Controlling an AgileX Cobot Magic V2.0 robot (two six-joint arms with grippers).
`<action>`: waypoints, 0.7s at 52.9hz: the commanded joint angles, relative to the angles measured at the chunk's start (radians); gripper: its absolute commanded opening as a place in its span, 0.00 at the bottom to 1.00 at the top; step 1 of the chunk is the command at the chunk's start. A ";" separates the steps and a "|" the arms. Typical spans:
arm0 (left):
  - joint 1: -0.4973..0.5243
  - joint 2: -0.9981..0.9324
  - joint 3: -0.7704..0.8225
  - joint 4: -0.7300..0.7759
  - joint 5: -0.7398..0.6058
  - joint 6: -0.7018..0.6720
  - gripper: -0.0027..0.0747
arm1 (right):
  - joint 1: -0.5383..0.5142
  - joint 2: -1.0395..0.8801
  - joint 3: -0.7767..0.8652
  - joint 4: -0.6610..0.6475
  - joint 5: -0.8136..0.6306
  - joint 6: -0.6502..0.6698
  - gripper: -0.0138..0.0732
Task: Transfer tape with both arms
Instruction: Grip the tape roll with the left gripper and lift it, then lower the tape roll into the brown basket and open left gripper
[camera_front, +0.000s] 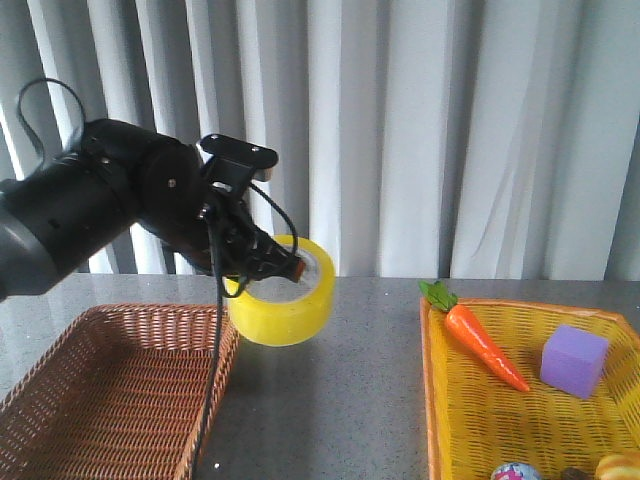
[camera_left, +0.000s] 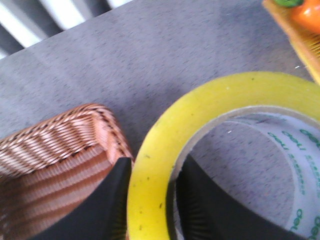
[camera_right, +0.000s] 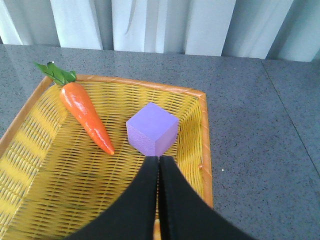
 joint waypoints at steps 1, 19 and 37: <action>0.042 -0.087 -0.030 0.050 0.007 -0.021 0.03 | -0.004 -0.022 -0.029 -0.015 -0.066 -0.011 0.15; 0.236 -0.188 0.079 0.020 -0.028 -0.036 0.03 | -0.004 -0.022 -0.029 -0.015 -0.066 -0.011 0.15; 0.382 -0.179 0.283 -0.080 -0.122 -0.025 0.03 | -0.004 -0.022 -0.029 -0.015 -0.065 -0.011 0.15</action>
